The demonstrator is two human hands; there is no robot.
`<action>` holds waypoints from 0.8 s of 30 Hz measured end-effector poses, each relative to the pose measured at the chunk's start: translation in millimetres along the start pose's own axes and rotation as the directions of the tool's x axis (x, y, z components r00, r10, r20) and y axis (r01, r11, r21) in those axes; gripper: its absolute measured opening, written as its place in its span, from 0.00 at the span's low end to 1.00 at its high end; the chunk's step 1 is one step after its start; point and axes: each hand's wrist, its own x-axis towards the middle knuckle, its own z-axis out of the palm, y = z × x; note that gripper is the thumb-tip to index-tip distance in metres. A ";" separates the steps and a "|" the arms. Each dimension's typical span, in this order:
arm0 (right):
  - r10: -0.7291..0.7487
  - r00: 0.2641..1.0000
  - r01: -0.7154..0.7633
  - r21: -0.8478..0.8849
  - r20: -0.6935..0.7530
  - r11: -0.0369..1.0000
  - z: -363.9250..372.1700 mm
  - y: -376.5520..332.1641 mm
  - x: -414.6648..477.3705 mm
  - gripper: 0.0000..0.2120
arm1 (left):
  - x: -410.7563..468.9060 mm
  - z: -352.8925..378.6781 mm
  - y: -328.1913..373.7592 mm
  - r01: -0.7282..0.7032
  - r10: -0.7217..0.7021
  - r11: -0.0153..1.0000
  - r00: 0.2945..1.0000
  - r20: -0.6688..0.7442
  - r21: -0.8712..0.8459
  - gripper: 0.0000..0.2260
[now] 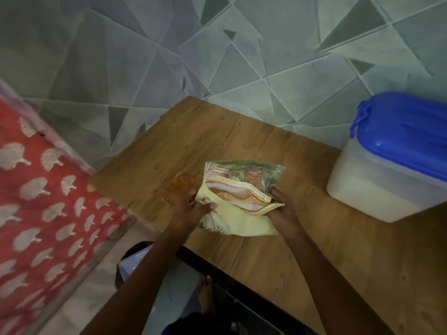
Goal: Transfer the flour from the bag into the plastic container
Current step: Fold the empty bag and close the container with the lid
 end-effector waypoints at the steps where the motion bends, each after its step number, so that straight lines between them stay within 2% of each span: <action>1: 0.000 1.000 0.000 0.016 0.022 1.000 7.0 1.5 -2.6 0.05 | -9.7 -5.9 -2.7 0.005 -0.004 1.000 0.999 -0.037 0.017 0.13; 3: -0.005 0.998 0.003 0.035 0.060 0.999 25.5 1.9 -8.2 0.03 | -30.7 -20.7 -9.3 0.025 -0.025 1.000 0.993 -0.115 -0.003 0.12; 5: -0.021 0.994 0.016 0.049 0.106 0.999 49.3 2.1 -13.8 0.06 | -53.1 -40.1 -14.1 0.030 -0.043 0.997 0.984 -0.172 -0.076 0.12; 10: -0.024 0.982 0.012 0.065 0.189 0.998 120.7 -4.9 -27.0 0.08 | -101.2 -99.3 -20.8 -0.038 -0.039 0.965 0.957 -0.288 -0.259 0.10; 14: 0.022 0.977 -0.036 0.061 0.211 0.997 184.4 -5.4 -41.3 0.09 | -125.1 -165.5 -53.5 -0.024 -0.126 0.941 0.899 -0.418 -0.337 0.10; 16: 0.049 0.978 -0.060 0.046 0.201 0.997 218.5 2.1 -47.4 0.06 | -132.1 -199.7 -73.7 0.000 -0.175 0.938 0.863 -0.474 -0.346 0.09; 19: 0.098 0.975 -0.104 0.020 0.200 0.994 262.9 18.6 -57.6 0.03 | -135.8 -241.1 -101.1 0.053 -0.225 0.941 0.834 -0.504 -0.333 0.09; 22: 0.170 0.968 -0.157 -0.080 0.187 0.984 325.5 46.7 -66.9 0.10 | -128.8 -295.7 -149.9 0.129 -0.309 0.923 0.813 -0.494 -0.364 0.08; 24: 0.215 0.967 -0.200 -0.112 0.137 0.973 362.7 74.4 -68.7 0.09 | -115.3 -326.0 -187.8 0.187 -0.372 0.904 0.789 -0.489 -0.385 0.07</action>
